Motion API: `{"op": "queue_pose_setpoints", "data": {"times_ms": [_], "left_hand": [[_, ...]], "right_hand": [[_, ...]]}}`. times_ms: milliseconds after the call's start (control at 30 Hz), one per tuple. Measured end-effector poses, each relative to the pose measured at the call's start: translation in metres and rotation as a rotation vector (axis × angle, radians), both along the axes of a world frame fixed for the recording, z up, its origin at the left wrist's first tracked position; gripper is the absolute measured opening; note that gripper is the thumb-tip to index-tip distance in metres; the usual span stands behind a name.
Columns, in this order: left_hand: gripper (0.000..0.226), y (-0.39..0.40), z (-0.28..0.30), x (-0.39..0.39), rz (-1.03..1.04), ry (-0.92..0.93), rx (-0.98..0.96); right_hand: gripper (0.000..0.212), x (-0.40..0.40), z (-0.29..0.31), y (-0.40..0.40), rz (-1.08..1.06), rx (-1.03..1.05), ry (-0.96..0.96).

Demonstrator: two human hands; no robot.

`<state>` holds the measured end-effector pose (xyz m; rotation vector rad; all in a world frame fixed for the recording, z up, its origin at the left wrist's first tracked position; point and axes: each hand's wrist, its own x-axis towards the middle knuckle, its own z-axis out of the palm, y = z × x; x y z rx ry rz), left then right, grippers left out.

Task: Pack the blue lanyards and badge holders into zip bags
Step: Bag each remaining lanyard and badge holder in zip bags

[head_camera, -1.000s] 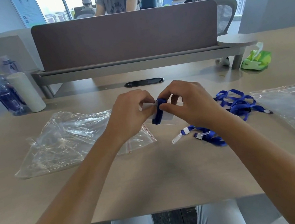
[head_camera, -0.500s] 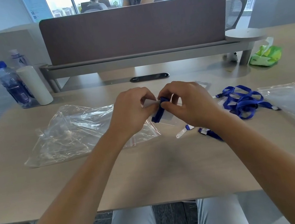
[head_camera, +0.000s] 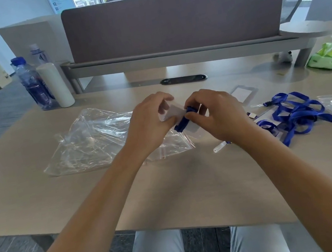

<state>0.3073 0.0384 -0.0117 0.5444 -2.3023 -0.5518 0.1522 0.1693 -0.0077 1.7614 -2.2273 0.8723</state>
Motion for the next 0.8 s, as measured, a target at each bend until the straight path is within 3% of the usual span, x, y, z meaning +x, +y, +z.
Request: {"op": "queue_pose_setpoints", "data": {"times_ms": [67, 200, 367, 433, 500, 667, 800], "left_hand": [[0.050, -0.007, -0.006, 0.005, 0.056, 0.004, 0.020], [0.044, -0.018, -0.025, 0.016, 0.175, -0.054, 0.062], [0.052, -0.015, -0.049, 0.022, 0.186, -0.452, 0.061], [0.040, -0.016, -0.057, 0.027, 0.158, -0.562, 0.030], [0.031, -0.018, -0.062, 0.034, 0.144, -0.552, 0.023], [0.056, -0.031, -0.061, 0.045, 0.243, -0.399, 0.039], [0.045, -0.046, -0.055, 0.044, 0.337, -0.337, 0.006]], "right_hand": [[0.008, -0.007, -0.003, -0.004, -0.056, -0.012, -0.045], [0.005, -0.020, -0.011, -0.011, -0.182, 0.007, -0.113], [0.004, -0.020, -0.018, -0.020, -0.223, 0.018, -0.208], [0.003, -0.015, -0.021, -0.024, -0.214, 0.009, -0.243], [0.003, -0.010, -0.024, -0.028, -0.216, 0.006, -0.254], [0.007, 0.001, -0.022, -0.038, -0.247, -0.035, -0.271], [0.008, 0.004, -0.012, -0.046, -0.290, -0.089, -0.288]]}}
